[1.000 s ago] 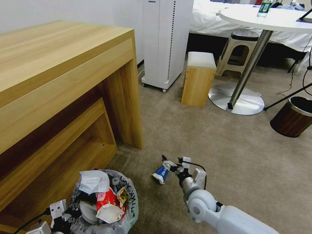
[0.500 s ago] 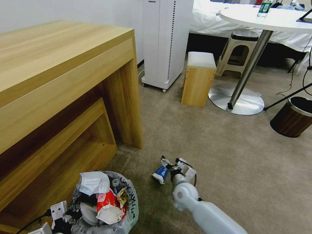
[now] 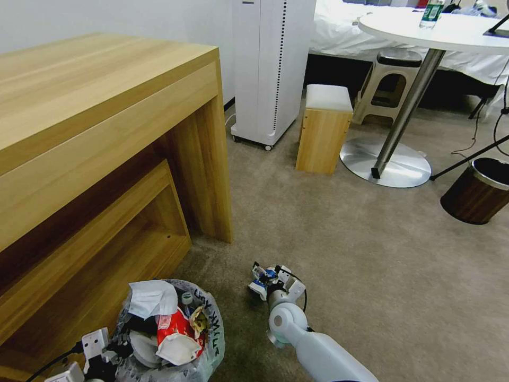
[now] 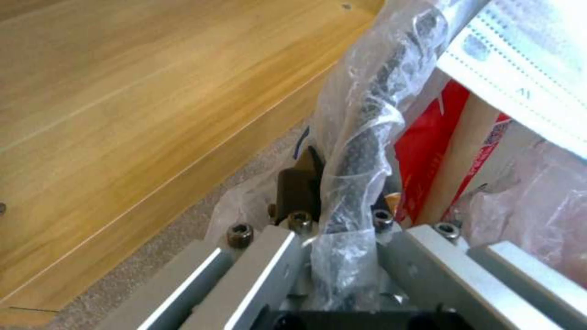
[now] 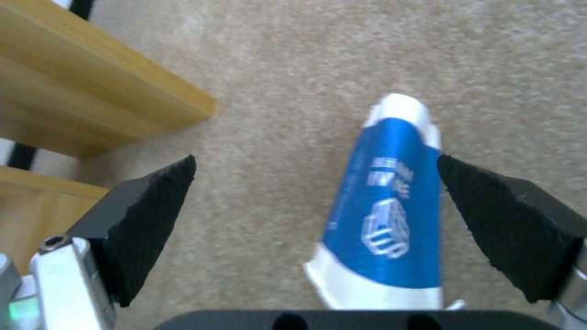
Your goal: Pick up the trash bin and place the garbage on the floor into it.
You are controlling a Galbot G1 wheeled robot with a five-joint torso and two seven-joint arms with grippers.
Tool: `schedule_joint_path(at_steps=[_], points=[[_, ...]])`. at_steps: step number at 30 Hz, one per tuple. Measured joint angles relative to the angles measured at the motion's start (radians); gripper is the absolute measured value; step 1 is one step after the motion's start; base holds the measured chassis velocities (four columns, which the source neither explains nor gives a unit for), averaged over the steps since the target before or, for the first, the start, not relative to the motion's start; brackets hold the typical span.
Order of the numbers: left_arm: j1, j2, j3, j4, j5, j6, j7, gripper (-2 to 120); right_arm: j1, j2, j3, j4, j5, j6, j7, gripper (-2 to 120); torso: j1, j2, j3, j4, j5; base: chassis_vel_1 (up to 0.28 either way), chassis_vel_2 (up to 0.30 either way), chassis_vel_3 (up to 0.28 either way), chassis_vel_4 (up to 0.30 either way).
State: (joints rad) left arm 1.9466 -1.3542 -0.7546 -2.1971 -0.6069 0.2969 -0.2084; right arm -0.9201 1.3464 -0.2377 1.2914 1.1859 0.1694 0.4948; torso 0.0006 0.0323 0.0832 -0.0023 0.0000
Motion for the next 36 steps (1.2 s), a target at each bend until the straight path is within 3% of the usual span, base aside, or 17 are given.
schedule_joint_path(at_steps=[8,16,17,23,31,33,36], points=[[-0.004,0.007,0.006,0.005,-0.003,0.0,0.0,0,0.019,0.048,-0.019,-0.151,-0.048,0.011,-0.032,96,0.0,0.0,0.0,0.0,0.0,0.0,0.0,0.0,0.0],[0.001,0.005,0.009,-0.005,-0.004,0.001,0.0,0,0.047,0.086,-0.048,-0.252,-0.095,0.024,-0.051,74,0.0,0.0,0.0,0.0,0.0,0.0,0.0,0.0,0.0],[0.002,0.004,0.009,-0.006,-0.003,0.001,0.0,0,0.054,0.093,-0.057,-0.27,-0.109,0.034,-0.051,67,0.0,0.0,0.0,0.0001,0.0,0.0,0.0,0.0,0.0],[0.003,0.003,0.007,-0.009,-0.003,0.0,0.001,0,0.055,0.082,-0.075,-0.273,-0.136,0.038,-0.055,42,0.0,0.0,0.0,0.0,0.0,0.0,0.0,0.0,0.0],[0.002,0.002,0.008,-0.009,-0.001,0.0,0.001,0,0.032,0.045,-0.098,-0.225,-0.159,0.055,-0.061,19,0.0,0.0,0.0,0.0001,0.0001,0.0,0.0,0.0,0.0],[0.001,-0.002,0.008,-0.009,0.001,-0.002,0.001,0,0.013,-0.002,-0.115,-0.148,-0.171,0.071,-0.085,7,0.0,0.0,0.0,0.0,0.0001,0.0,0.0,0.0,0.0],[0.001,-0.004,0.008,-0.007,0.002,-0.002,0.002,0,0.003,-0.048,-0.129,-0.07,-0.177,0.082,-0.107,0,0.0,0.0,0.0,0.0,0.0002,0.0,0.0,0.0,0.0]])
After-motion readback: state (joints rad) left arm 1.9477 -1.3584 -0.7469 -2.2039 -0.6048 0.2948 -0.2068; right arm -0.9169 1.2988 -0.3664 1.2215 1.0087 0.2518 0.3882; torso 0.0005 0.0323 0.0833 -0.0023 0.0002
